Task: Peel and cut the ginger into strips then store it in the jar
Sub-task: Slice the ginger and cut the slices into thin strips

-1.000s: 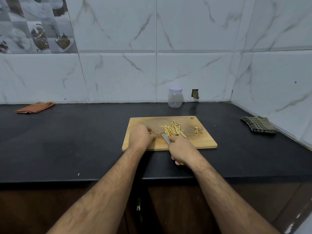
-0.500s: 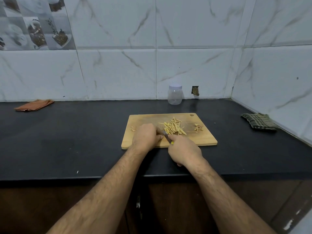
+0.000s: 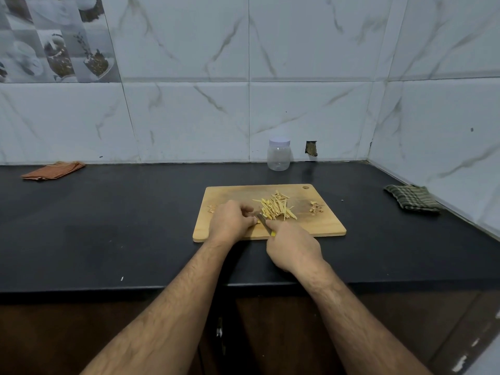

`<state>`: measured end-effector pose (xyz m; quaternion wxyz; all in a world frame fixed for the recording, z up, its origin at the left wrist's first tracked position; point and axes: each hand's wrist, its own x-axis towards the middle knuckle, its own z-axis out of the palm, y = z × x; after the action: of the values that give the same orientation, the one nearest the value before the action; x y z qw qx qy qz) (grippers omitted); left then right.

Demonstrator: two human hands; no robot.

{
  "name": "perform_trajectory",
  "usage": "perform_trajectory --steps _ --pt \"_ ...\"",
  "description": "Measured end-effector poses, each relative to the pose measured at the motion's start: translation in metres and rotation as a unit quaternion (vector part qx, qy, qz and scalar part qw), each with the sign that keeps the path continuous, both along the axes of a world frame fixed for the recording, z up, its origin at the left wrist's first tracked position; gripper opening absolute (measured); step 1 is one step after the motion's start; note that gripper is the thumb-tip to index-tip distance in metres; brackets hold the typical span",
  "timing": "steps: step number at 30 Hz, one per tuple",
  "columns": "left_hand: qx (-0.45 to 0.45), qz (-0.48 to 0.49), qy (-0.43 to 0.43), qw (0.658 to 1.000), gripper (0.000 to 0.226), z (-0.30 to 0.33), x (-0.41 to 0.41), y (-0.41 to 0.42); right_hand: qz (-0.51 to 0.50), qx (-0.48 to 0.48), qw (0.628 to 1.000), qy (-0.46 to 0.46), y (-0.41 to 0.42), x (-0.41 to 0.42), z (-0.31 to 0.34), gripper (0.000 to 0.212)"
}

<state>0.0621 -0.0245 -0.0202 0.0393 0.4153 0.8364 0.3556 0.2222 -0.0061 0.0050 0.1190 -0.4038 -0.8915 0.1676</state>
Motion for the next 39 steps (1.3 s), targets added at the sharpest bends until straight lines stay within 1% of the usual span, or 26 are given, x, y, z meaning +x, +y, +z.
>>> perform_trajectory --steps 4,11,16,25,32,39 --pt "-0.006 -0.004 -0.003 1.000 0.018 -0.002 -0.002 -0.002 -0.003 0.021 1.000 -0.002 0.001 0.000 0.000 0.055" --pt "-0.033 -0.001 -0.010 0.999 0.019 0.002 0.001 0.001 -0.003 0.024 1.000 -0.005 -0.003 -0.004 0.003 0.055" --pt "-0.058 0.026 -0.013 0.998 0.009 0.004 0.004 0.005 -0.002 0.026 1.000 -0.005 -0.007 -0.006 0.003 0.055" --pt "-0.074 0.043 -0.031 0.996 0.014 0.009 0.006 0.009 0.003 0.038 0.999 -0.019 -0.008 -0.003 0.003 0.056" --pt "-0.077 0.049 -0.035 0.995 0.011 0.007 0.005 0.011 0.006 0.047 0.999 -0.011 -0.007 -0.002 -0.001 0.054" --pt "-0.077 0.047 -0.041 0.995 0.008 0.007 0.005 0.012 0.016 0.037 0.999 -0.036 -0.004 -0.006 0.004 0.056"
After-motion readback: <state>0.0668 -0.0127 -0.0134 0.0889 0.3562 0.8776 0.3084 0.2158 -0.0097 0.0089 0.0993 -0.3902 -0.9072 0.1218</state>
